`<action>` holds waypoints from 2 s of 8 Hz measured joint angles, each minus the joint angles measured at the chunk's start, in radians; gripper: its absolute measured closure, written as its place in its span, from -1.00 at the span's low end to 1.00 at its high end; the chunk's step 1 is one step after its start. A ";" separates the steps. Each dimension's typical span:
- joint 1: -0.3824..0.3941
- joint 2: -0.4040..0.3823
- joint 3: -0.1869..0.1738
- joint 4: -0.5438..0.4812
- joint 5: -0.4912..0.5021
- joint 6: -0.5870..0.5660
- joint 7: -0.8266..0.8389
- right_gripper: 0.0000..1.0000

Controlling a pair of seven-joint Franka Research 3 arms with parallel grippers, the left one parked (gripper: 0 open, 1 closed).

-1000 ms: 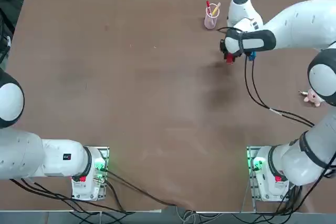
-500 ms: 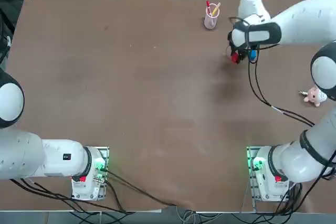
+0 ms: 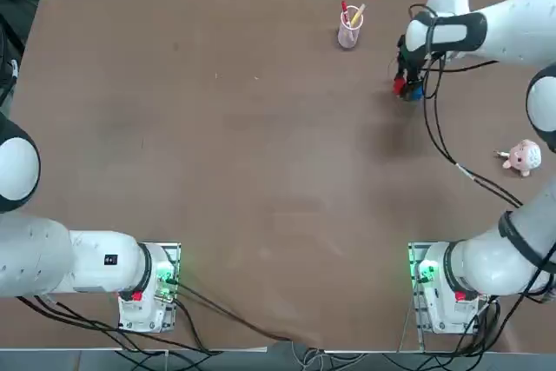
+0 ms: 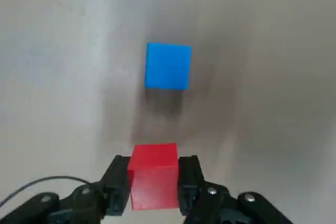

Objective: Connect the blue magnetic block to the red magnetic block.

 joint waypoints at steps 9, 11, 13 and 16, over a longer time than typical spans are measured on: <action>-0.053 0.068 0.003 -0.026 0.073 0.104 0.003 0.04; -0.072 0.065 0.002 -0.027 0.073 0.089 -0.003 0.04; -0.088 0.065 0.002 -0.027 0.073 0.086 -0.008 0.04; -0.093 0.061 0.000 -0.020 0.071 0.087 -0.034 -0.29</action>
